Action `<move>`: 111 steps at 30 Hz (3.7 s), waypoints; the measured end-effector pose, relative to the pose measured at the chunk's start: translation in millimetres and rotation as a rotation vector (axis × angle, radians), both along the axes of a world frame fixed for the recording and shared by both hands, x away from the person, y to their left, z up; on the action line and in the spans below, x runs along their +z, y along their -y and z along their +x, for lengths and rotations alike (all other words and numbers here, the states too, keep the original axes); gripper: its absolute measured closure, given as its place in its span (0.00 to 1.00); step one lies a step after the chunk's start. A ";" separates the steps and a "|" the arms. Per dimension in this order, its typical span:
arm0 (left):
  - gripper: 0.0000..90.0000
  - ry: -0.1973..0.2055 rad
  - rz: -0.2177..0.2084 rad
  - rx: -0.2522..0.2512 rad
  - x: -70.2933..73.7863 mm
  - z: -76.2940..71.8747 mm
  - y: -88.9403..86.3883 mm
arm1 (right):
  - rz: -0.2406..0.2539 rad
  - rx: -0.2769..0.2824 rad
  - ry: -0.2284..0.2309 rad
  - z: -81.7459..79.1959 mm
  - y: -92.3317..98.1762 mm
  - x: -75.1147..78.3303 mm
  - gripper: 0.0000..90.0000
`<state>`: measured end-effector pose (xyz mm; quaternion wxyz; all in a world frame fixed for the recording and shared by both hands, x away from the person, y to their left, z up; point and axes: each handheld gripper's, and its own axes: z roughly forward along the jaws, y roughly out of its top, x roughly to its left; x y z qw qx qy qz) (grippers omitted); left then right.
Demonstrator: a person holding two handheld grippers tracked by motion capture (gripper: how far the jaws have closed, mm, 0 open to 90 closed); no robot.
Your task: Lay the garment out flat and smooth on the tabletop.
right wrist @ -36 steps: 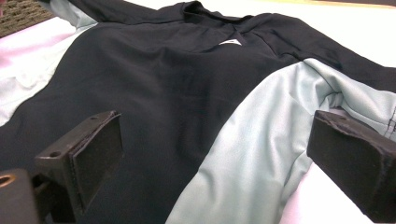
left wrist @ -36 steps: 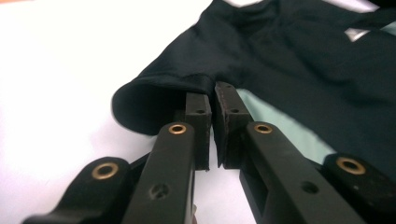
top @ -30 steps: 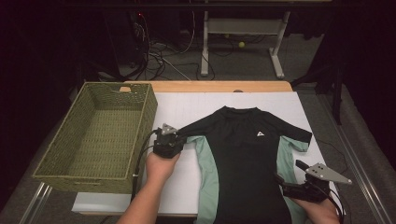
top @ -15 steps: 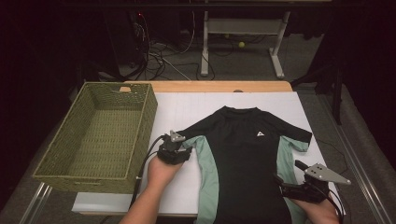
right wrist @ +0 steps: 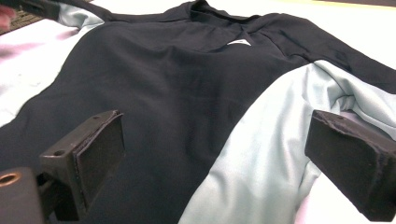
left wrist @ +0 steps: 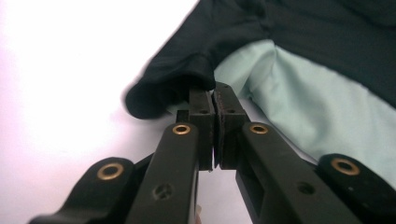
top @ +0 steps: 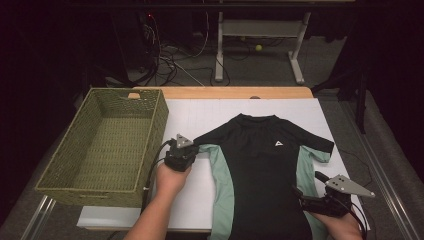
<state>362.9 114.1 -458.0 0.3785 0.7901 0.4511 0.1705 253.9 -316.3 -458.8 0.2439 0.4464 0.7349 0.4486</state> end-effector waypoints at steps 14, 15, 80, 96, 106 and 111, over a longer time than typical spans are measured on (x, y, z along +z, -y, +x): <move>0.78 -0.137 0.036 -0.059 -5.8 -7.3 0.3 | -0.002 0.002 0.004 -2.5 -2.6 1.6 0.06; 0.75 -0.137 0.041 -0.054 -7.6 -8.4 0.4 | -0.001 0.002 0.003 -2.7 -2.8 1.6 0.06; 0.86 -0.159 0.004 0.058 -21.4 44.2 -7.5 | 0.016 0.031 0.026 -6.6 -6.9 2.4 0.03; 0.90 -0.082 -0.066 0.057 4.8 34.6 -8.2 | 0.023 0.021 0.028 -10.5 -3.5 2.9 0.04; 0.90 -0.035 -0.108 -0.007 28.3 29.0 10.1 | 0.020 0.023 0.033 -10.6 -4.4 3.9 0.04; 0.90 -0.027 -0.112 -0.045 34.9 26.1 22.3 | 0.020 0.022 0.034 -10.9 -4.3 4.3 0.04</move>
